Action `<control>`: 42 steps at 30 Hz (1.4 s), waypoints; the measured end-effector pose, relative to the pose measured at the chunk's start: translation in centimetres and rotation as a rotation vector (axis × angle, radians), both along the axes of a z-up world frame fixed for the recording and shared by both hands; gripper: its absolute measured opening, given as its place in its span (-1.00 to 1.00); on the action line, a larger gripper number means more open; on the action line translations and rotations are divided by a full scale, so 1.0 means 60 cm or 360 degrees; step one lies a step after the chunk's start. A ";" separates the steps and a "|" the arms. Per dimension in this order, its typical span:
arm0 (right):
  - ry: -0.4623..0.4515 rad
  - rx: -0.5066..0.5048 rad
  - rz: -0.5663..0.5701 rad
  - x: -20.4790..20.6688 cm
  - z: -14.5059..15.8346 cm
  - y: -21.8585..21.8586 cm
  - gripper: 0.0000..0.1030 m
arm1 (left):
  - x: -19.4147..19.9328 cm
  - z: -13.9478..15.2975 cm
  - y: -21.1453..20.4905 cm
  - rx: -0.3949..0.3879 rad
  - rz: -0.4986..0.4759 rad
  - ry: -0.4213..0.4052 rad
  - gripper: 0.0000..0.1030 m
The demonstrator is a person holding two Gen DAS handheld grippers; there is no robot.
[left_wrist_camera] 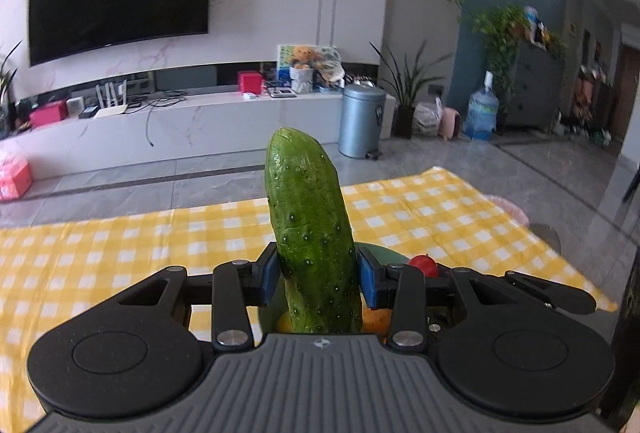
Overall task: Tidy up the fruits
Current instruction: 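Lift the cucumber and plum and carry both over the green bowl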
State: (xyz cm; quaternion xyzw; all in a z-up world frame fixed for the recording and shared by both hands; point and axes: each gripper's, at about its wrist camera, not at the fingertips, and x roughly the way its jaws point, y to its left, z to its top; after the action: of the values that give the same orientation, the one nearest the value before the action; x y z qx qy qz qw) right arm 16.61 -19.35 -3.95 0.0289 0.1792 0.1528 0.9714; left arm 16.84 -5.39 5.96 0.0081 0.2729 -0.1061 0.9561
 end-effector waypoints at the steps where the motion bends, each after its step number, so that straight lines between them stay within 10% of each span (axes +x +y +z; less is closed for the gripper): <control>1: 0.0027 0.0026 -0.0009 0.008 -0.005 -0.005 -0.51 | 0.007 -0.003 -0.007 0.0038 -0.0017 0.0007 -0.12; 18: 0.0183 0.0172 -0.0079 0.066 -0.042 -0.032 -0.52 | 0.090 -0.108 -0.097 0.0603 -0.0283 0.0137 -0.12; 42: 0.0233 0.0125 -0.0129 0.089 -0.054 -0.037 -0.51 | 0.117 -0.131 -0.057 0.0262 -0.0389 0.0257 -0.39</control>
State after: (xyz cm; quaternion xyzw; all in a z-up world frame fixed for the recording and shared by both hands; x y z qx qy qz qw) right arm 21.96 -21.54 -7.22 0.0853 0.2421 0.1177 0.9593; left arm 23.83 -8.82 -1.88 0.1112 0.3535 -0.1991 0.9072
